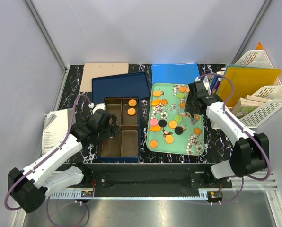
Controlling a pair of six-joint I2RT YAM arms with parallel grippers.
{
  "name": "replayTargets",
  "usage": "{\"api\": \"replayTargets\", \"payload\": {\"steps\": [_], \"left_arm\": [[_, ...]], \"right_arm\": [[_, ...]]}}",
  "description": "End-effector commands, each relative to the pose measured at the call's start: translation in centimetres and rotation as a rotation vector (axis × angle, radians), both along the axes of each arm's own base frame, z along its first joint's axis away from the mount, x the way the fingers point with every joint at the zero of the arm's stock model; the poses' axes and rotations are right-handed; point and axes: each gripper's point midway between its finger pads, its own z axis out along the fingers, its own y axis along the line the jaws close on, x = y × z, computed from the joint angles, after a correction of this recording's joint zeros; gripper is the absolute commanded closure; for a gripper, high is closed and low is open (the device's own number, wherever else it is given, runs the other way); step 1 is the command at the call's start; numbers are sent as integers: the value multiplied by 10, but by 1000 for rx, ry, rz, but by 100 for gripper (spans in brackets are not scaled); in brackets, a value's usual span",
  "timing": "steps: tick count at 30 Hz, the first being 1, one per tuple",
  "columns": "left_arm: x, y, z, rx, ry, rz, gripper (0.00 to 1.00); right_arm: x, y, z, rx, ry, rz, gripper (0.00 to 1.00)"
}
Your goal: Pack the cookies
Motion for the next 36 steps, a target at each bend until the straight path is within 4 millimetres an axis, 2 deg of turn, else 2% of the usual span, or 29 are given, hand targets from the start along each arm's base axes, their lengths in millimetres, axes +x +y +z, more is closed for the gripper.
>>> {"api": "replayTargets", "payload": {"steps": [1,6,8,13,16,19,20,22,23,25,26,28,30,36], "left_arm": [[12,-16,19,-67,-54,-20,1],[14,-17,20,-74,-57,-20,1],[15,-19,20,-79,-56,-21,1],[15,-23,18,-87,-42,-28,1],[15,-22,17,-87,-41,-24,1],[14,-22,18,-90,-46,-25,1],[14,-22,18,-92,-47,-24,1],[14,-22,18,-92,-47,-22,1],[14,-22,19,-93,-49,-24,1],[13,-21,19,-95,-51,-24,1],[12,-21,19,-94,-52,-23,1],[11,-18,19,-93,-56,-17,1],[10,-16,17,-88,-56,-16,1],[9,-9,15,-55,-60,-11,1]], "right_arm": [[-9,-2,30,24,-45,0,56],[-15,-5,55,27,-90,14,56],[-16,-5,58,17,-82,23,55],[-13,0,47,4,-31,57,48],[-4,1,51,-7,-39,63,47],[15,-2,64,-57,-69,65,44],[22,-6,58,-97,-53,62,44],[38,-7,64,-117,-68,54,43],[44,-8,53,-144,-37,47,43],[57,-9,55,-151,-38,34,43],[63,-11,45,-160,-17,19,43],[74,-10,45,-157,-19,13,42],[81,-9,33,-177,8,14,42],[98,-30,19,-223,43,-39,42]]}}
